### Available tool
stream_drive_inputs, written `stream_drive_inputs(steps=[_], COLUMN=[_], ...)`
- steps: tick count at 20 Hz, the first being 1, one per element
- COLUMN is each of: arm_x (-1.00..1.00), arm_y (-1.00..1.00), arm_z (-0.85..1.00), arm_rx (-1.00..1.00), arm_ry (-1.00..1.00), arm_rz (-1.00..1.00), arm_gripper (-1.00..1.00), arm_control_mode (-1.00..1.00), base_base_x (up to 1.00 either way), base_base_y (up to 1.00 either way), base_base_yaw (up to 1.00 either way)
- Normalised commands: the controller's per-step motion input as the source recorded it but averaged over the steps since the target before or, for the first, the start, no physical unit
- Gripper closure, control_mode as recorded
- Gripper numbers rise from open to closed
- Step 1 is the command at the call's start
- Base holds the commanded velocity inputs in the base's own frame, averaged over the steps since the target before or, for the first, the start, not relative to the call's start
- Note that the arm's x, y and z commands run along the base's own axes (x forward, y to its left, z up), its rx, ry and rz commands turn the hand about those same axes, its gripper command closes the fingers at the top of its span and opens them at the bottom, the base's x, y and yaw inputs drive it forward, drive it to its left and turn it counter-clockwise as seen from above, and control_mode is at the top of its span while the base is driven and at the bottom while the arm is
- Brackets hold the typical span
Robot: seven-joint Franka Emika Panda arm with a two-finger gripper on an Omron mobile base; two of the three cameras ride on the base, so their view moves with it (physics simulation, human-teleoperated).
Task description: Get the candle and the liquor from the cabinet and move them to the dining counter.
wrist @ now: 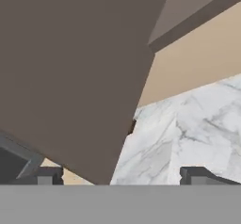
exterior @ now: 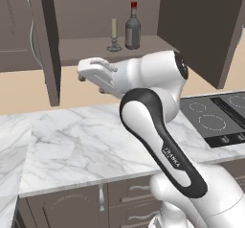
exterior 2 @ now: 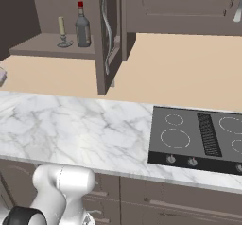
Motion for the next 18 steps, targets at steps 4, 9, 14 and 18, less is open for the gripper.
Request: stream_drive_inputs(steps=[4,9,14,18], arm_x=[0.0,0.01,0.14,0.32], arm_y=[-0.64,-0.66,-0.6,-0.4], arm_z=[-0.03,0.0,0.0,0.01], arm_rx=[-0.14,-0.14,-0.15,-0.14], arm_ry=[-0.02,-0.03,-0.02,-0.07], arm_rz=[-0.26,-0.23,-0.2,-0.15], arm_gripper=[-1.0,-1.0,-1.0,-1.0], arm_control_mode=[-1.0,-1.0,-1.0,-1.0], base_base_x=[0.0,0.0,0.0,0.0], base_base_y=[0.0,0.0,0.0,0.0], base_base_yaw=[0.0,0.0,0.0,0.0])
